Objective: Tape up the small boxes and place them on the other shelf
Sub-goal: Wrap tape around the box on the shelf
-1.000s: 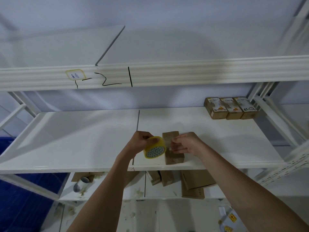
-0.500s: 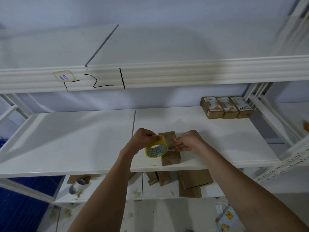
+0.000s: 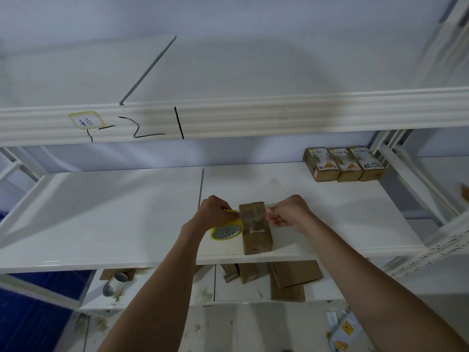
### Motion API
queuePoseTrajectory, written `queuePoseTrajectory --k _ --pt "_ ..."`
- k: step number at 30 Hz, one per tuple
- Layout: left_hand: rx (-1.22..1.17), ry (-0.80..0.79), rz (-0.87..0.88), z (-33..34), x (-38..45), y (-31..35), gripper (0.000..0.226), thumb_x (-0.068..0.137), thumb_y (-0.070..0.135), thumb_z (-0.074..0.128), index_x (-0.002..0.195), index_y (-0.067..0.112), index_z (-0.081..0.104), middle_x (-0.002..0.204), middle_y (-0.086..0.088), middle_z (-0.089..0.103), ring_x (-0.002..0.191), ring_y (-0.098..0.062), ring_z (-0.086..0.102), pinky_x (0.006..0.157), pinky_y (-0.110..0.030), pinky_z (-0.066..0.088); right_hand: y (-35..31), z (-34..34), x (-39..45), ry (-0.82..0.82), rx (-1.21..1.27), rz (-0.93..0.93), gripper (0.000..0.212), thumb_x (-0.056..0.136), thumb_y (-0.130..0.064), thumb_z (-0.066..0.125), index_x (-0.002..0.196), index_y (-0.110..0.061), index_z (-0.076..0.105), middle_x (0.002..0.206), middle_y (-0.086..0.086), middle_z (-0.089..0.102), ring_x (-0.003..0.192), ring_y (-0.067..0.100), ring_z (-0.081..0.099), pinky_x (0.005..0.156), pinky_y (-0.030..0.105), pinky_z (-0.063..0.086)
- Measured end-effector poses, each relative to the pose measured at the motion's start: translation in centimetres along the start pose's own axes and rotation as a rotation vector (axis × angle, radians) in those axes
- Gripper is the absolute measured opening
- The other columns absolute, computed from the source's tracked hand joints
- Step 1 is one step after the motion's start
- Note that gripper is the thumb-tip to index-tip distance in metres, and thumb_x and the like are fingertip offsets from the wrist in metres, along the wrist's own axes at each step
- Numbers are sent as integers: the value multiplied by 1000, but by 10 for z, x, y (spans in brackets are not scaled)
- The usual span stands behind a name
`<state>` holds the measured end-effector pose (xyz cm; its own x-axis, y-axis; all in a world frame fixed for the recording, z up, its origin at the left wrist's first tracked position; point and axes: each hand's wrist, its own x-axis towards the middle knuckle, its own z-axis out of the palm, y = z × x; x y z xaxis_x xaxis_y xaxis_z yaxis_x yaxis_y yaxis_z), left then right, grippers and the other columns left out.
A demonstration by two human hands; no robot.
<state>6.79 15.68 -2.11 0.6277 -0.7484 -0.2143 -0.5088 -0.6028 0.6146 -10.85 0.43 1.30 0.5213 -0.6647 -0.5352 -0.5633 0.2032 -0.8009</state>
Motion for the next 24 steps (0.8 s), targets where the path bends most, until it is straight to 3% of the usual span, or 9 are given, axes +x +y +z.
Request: queuePoseTrajectory --k 5,8,13,16,21,24 --pt "93 -13 -9 -1 5 0 41 81 55 74 89 15 78 78 1 65 79 -15 63 59 -20 43 0 1 6 48 -27 -6 15 87 -7 76 92 6 70 79 16 74 68 23 72 59 30 60" --pt "115 -43 -34 1 7 -1 42 79 62 71 79 20 73 72 3 62 73 -13 60 56 -20 42 2 2 9 48 -31 15 13 88 -7 75 89 4 70 78 15 74 67 22 72 57 29 59" --pt "-144 -69 -68 1 9 -8 41 85 55 71 58 24 67 65 0 61 69 -18 61 64 -28 48 7 -10 19 77 7 74 13 88 -6 75 92 6 70 84 18 75 79 27 75 76 38 63" --pt "-165 -88 -47 -1 9 -12 36 86 51 71 61 25 69 69 1 63 74 -20 62 68 -31 50 6 -13 20 52 3 90 13 89 -5 74 93 6 70 87 19 75 82 27 74 80 38 62" --pt "29 -68 -108 -1 12 -11 41 83 56 72 85 15 75 83 -1 67 80 -17 66 65 -25 51 8 -7 19 31 11 104 12 89 -4 73 92 6 68 85 19 74 77 26 74 67 34 62" --pt "140 -50 -127 1 13 -13 43 78 61 74 75 19 69 80 -1 64 78 -19 65 65 -27 51 16 -5 21 53 36 111 15 87 -5 75 92 8 68 85 19 74 77 28 74 67 36 62"
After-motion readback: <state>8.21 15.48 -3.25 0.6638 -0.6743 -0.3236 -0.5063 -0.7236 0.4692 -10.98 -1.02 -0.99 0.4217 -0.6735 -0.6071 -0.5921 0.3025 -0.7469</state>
